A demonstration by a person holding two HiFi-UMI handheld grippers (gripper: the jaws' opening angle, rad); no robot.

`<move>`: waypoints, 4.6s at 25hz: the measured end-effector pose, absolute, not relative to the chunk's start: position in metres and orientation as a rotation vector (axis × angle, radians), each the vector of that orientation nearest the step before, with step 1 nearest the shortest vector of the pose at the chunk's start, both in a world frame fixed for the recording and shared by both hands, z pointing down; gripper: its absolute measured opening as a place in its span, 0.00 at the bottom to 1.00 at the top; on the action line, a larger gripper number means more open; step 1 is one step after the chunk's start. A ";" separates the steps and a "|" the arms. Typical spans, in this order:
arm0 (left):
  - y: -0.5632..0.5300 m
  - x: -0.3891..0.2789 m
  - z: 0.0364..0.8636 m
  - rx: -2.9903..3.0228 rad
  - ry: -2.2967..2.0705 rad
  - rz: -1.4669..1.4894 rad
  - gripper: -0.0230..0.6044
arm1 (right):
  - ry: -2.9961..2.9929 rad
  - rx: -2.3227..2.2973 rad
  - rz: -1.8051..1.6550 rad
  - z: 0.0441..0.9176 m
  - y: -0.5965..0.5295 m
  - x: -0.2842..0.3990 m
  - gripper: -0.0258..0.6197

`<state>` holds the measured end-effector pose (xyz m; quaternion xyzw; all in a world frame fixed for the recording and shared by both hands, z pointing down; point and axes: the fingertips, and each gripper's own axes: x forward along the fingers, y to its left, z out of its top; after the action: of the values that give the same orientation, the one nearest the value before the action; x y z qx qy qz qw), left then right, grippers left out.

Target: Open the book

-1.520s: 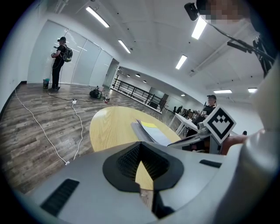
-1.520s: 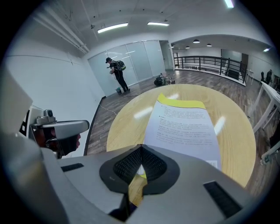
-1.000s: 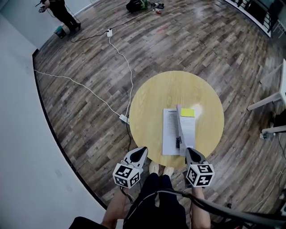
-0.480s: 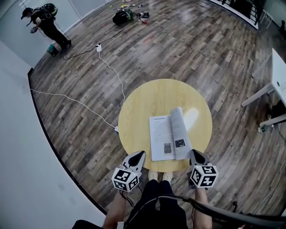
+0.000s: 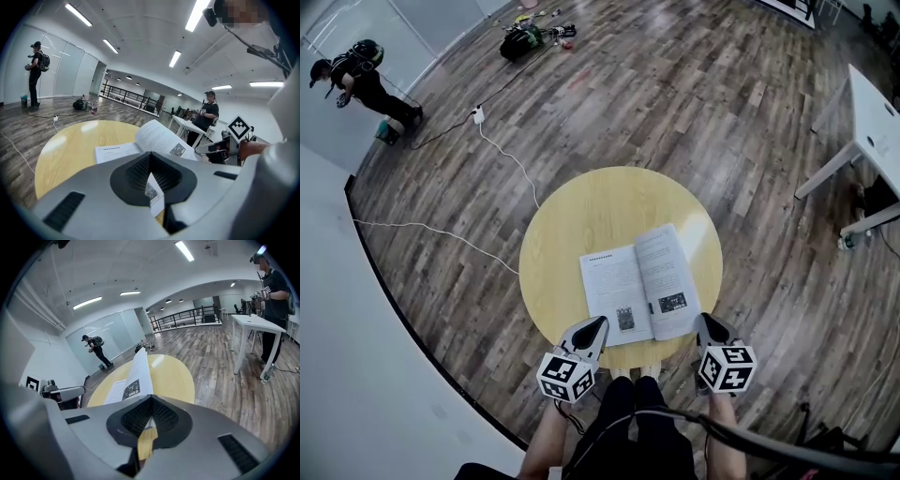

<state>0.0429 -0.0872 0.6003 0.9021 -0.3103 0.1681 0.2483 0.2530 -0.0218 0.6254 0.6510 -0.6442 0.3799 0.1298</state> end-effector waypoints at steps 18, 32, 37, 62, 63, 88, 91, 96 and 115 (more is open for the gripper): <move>-0.099 0.130 0.640 2.470 -0.691 0.552 0.03 | -1.757 1.930 1.263 0.693 -0.012 0.320 0.05; -0.095 0.130 0.662 2.447 -0.687 0.566 0.03 | -1.733 1.879 1.287 0.726 -0.009 0.318 0.05; -0.100 0.123 0.661 2.445 -0.704 0.554 0.03 | -1.725 1.876 1.254 0.725 -0.012 0.319 0.05; -0.089 0.073 0.579 2.533 -0.830 0.392 0.03 | -1.860 1.968 1.025 0.619 -0.019 0.300 0.35; -0.089 0.069 0.574 2.537 -0.840 0.382 0.03 | -1.880 1.958 1.004 0.610 -0.022 0.294 0.35; -0.108 -0.050 0.426 2.638 -1.203 0.143 0.03 | -2.388 1.686 0.520 0.430 -0.100 0.130 0.04; -0.113 -0.069 0.410 2.644 -1.260 0.113 0.03 | -2.446 1.642 0.451 0.408 -0.110 0.107 0.04; -0.118 -0.087 0.387 2.659 -1.328 0.065 0.03 | -2.529 1.589 0.359 0.374 -0.117 0.077 0.04; -0.112 -0.098 0.362 2.727 -1.339 0.034 0.03 | -2.579 1.542 0.291 0.350 -0.105 0.034 0.04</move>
<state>-0.0984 -0.1119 0.3622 0.8964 -0.4401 0.0111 0.0516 0.0336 -0.1054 0.3500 0.5100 -0.8526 0.0962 0.0614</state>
